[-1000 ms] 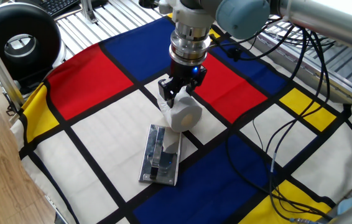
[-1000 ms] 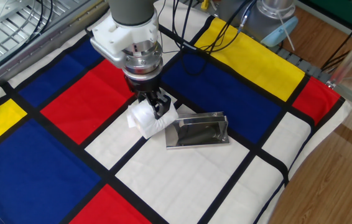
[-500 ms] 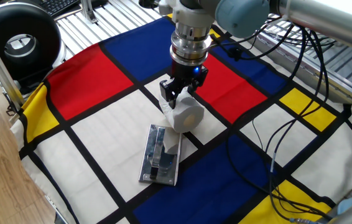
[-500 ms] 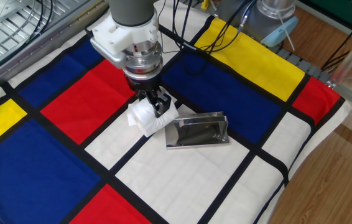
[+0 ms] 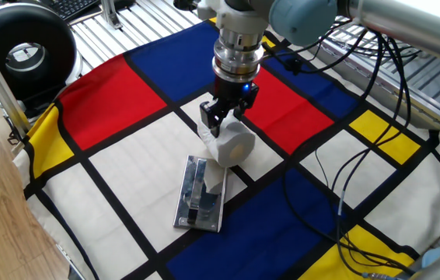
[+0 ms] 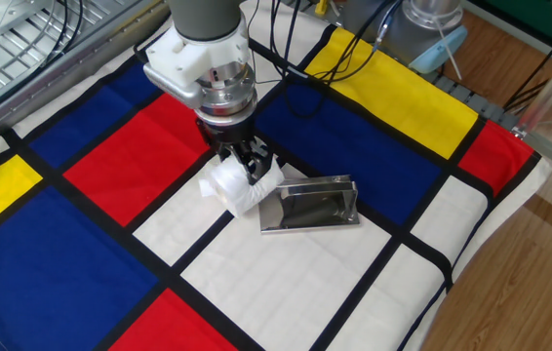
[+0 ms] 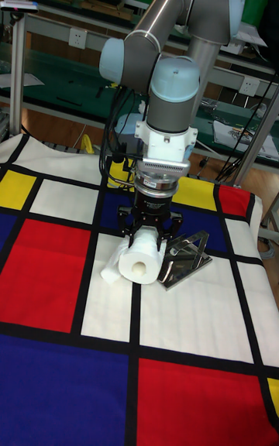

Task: Put the toilet paper on its holder

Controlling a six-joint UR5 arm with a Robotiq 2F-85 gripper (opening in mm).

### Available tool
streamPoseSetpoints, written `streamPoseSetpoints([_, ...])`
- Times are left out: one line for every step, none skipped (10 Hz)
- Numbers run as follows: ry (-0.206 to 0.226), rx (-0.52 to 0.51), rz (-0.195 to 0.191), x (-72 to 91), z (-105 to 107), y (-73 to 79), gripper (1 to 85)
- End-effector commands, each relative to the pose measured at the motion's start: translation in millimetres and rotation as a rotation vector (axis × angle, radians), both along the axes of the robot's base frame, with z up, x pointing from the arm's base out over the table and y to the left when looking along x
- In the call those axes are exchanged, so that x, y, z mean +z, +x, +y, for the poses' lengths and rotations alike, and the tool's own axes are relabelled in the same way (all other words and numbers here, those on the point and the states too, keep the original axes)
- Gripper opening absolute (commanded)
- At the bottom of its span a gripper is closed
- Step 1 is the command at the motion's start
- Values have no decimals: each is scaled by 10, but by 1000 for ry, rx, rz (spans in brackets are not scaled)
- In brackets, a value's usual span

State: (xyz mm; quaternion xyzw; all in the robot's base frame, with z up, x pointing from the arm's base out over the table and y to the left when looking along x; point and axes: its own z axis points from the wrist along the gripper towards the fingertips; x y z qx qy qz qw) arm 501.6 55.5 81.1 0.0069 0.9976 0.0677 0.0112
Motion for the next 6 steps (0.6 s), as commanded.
streamPoseSetpoints([45, 5, -6, 32, 107, 18, 13])
streamPoseSetpoints([54, -1, -5, 36, 130, 18, 13])
streamPoseSetpoints([55, -9, -6, 37, 130, 22, 13])
streamPoseSetpoints([43, -21, -1, 35, 151, 42, 13])
streamPoseSetpoints([38, -28, 6, 57, 225, 85, 13])
streamPoseSetpoints([46, -34, 7, 83, 315, 153, 13])
